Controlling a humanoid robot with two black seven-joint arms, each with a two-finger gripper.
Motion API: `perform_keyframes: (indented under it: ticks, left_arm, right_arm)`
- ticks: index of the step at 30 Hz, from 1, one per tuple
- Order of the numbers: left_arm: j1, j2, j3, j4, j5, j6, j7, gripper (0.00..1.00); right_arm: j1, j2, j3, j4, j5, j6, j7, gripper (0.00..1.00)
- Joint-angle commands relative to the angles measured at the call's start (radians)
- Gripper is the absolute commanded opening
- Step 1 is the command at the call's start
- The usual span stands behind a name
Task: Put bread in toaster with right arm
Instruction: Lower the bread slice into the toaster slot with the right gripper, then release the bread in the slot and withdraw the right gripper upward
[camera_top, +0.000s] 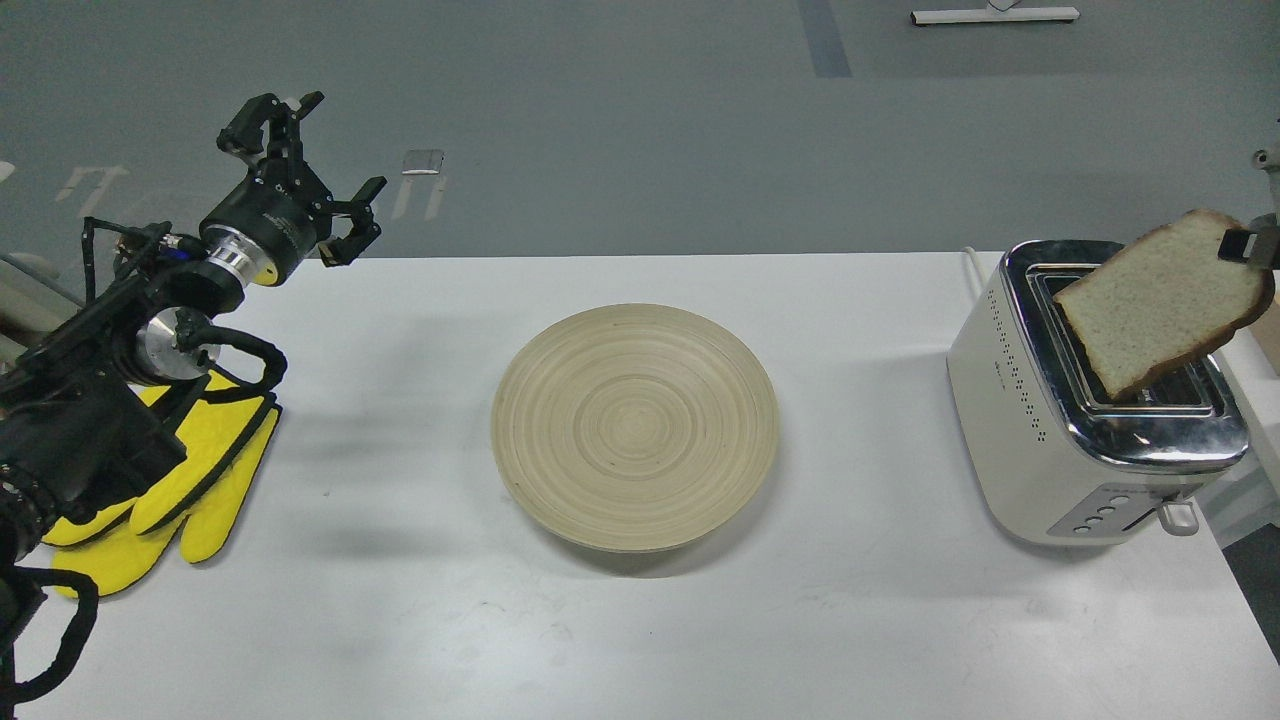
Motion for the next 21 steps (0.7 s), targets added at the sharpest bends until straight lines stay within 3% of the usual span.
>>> perform_keyframes:
  ticks: [1, 9, 12, 14, 17, 19, 21]
  left_arm:
    - [0.000, 0.001, 0.001, 0.000, 0.000, 0.000, 0.000, 1.00]
    - [0.000, -0.001, 0.000, 0.000, 0.000, 0.000, 0.000, 1.00]
    - [0.000, 0.001, 0.000, 0.000, 0.000, 0.000, 0.000, 1.00]
    - [0.000, -0.001, 0.000, 0.000, 0.000, 0.000, 0.000, 1.00]
    - [0.000, -0.001, 0.000, 0.000, 0.000, 0.000, 0.000, 1.00]
    - [0.000, -0.001, 0.000, 0.000, 0.000, 0.000, 0.000, 1.00]
    - [0.000, 0.001, 0.000, 0.000, 0.000, 0.000, 0.000, 1.00]
  right_arm:
    - [0.000, 0.000, 0.000, 0.001, 0.000, 0.000, -0.002, 0.00]
    - [-0.003, 0.000, 0.000, 0.001, 0.002, -0.011, -0.012, 0.04]
    - [-0.003, 0.000, 0.000, 0.001, 0.003, -0.017, -0.015, 0.15]
    - [-0.003, 0.008, 0.000, 0.001, 0.003, -0.020, -0.017, 0.28]
    - [-0.003, 0.017, 0.000, 0.001, 0.003, -0.025, -0.019, 0.36]
    - [-0.003, 0.017, 0.000, 0.001, 0.006, -0.040, -0.025, 0.53]
    - [-0.003, 0.017, 0.000, 0.001, 0.006, -0.042, -0.029, 0.57]
